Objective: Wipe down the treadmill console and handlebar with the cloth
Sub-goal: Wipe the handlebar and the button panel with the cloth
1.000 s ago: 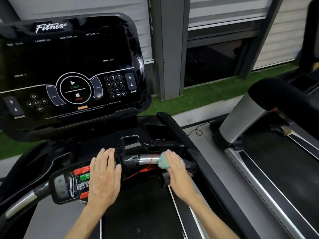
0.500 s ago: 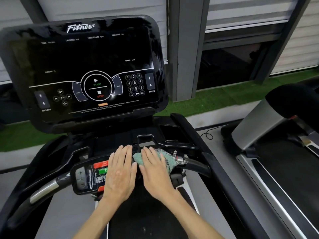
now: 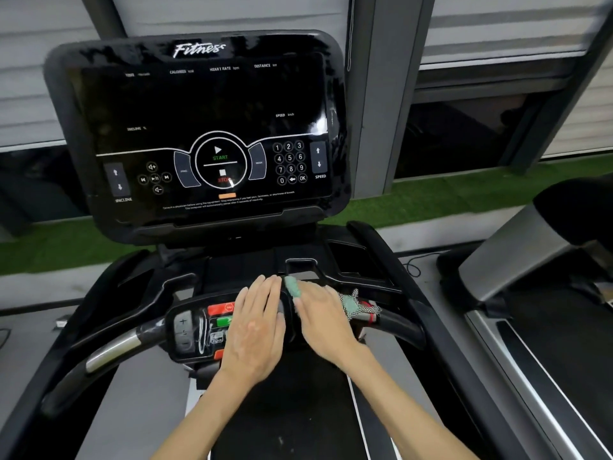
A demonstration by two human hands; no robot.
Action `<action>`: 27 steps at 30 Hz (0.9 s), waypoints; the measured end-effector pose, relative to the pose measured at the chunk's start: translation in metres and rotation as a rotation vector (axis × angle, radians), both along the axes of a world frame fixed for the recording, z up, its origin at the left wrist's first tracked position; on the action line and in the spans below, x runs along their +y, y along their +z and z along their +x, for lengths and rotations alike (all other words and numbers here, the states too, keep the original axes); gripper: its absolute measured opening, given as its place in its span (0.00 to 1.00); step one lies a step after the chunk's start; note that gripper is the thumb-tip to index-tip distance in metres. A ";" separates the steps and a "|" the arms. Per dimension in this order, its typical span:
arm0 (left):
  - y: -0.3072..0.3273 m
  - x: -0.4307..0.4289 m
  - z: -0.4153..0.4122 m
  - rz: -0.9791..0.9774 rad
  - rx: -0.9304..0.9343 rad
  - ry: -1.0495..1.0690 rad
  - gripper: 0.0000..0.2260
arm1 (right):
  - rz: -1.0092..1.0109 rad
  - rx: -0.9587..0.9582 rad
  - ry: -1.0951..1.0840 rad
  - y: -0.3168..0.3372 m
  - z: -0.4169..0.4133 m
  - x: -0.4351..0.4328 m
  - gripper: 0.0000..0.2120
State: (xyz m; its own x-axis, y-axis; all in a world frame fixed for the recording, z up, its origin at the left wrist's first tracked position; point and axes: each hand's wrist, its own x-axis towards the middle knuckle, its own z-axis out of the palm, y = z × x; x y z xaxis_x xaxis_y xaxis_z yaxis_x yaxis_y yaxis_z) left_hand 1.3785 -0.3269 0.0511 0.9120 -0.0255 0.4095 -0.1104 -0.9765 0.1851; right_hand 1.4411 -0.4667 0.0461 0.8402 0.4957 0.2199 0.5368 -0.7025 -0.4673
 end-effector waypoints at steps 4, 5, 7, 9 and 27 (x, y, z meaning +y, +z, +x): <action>-0.002 0.002 0.001 0.006 0.013 0.003 0.25 | -0.118 -0.056 0.068 -0.022 -0.027 -0.026 0.28; -0.002 0.002 0.001 0.007 0.017 0.004 0.25 | -0.152 -0.097 0.071 -0.026 -0.032 -0.032 0.28; -0.003 0.001 0.001 0.010 0.021 0.003 0.25 | -0.200 -0.159 0.061 -0.027 -0.033 -0.033 0.28; -0.002 0.000 0.000 -0.002 0.023 0.003 0.24 | -0.154 -0.137 0.049 -0.022 -0.026 -0.024 0.27; 0.002 -0.001 -0.001 0.006 0.022 0.015 0.23 | -0.163 -0.205 0.020 -0.030 -0.020 -0.025 0.27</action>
